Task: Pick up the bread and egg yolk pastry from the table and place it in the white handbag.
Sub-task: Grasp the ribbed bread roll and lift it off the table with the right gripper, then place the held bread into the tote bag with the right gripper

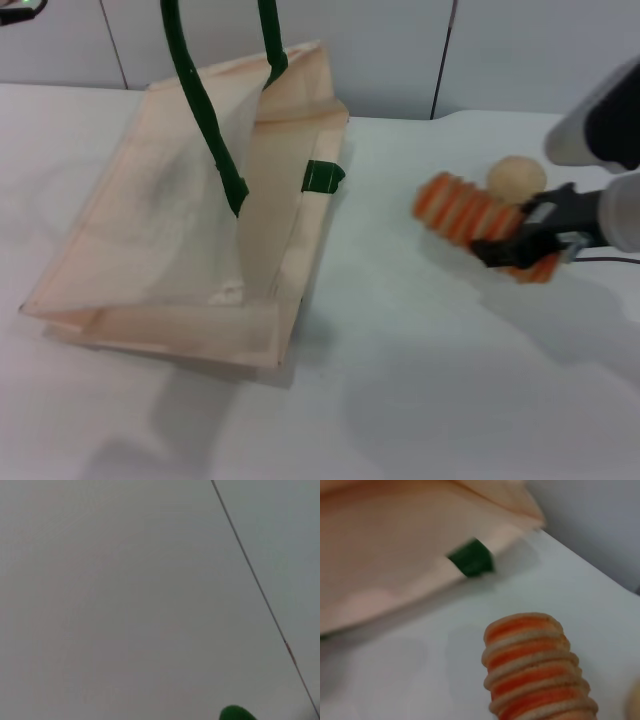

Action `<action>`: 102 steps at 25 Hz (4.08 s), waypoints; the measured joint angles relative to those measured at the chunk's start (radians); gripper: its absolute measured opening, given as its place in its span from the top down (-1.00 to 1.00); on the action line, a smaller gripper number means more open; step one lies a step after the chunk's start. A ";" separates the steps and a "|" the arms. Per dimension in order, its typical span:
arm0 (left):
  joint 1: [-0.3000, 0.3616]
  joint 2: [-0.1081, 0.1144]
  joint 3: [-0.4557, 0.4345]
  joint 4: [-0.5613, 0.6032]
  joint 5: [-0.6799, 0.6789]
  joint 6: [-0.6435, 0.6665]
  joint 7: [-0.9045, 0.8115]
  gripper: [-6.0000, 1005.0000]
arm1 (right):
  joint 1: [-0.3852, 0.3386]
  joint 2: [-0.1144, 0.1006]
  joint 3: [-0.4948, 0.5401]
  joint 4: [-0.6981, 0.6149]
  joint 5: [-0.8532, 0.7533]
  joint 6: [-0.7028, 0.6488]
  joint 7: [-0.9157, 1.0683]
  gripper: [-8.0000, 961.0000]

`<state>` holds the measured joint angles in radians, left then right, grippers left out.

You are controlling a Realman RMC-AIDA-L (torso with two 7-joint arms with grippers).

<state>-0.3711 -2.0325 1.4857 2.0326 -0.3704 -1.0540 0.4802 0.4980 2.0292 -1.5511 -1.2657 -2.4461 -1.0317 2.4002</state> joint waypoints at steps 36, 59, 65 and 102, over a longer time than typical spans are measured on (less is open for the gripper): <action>-0.055 0.000 0.126 -0.002 -0.001 0.032 -0.014 0.75 | 0.186 -0.001 -0.317 0.117 0.271 0.273 -0.012 0.08; -0.061 0.000 0.162 0.000 0.001 0.047 -0.022 0.75 | 0.238 -0.004 -0.299 0.217 0.283 0.399 -0.010 0.19; -0.069 0.000 0.168 0.000 0.001 0.047 -0.024 0.75 | 0.256 0.000 -0.360 0.221 0.317 0.411 -0.011 0.20; -0.084 0.000 0.208 -0.002 0.001 0.057 -0.034 0.75 | 0.349 0.000 -0.478 0.323 0.383 0.499 -0.013 0.15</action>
<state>-0.4549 -2.0325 1.6935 2.0309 -0.3696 -0.9973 0.4463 0.8471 2.0289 -2.0296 -0.9430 -2.0628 -0.5331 2.3868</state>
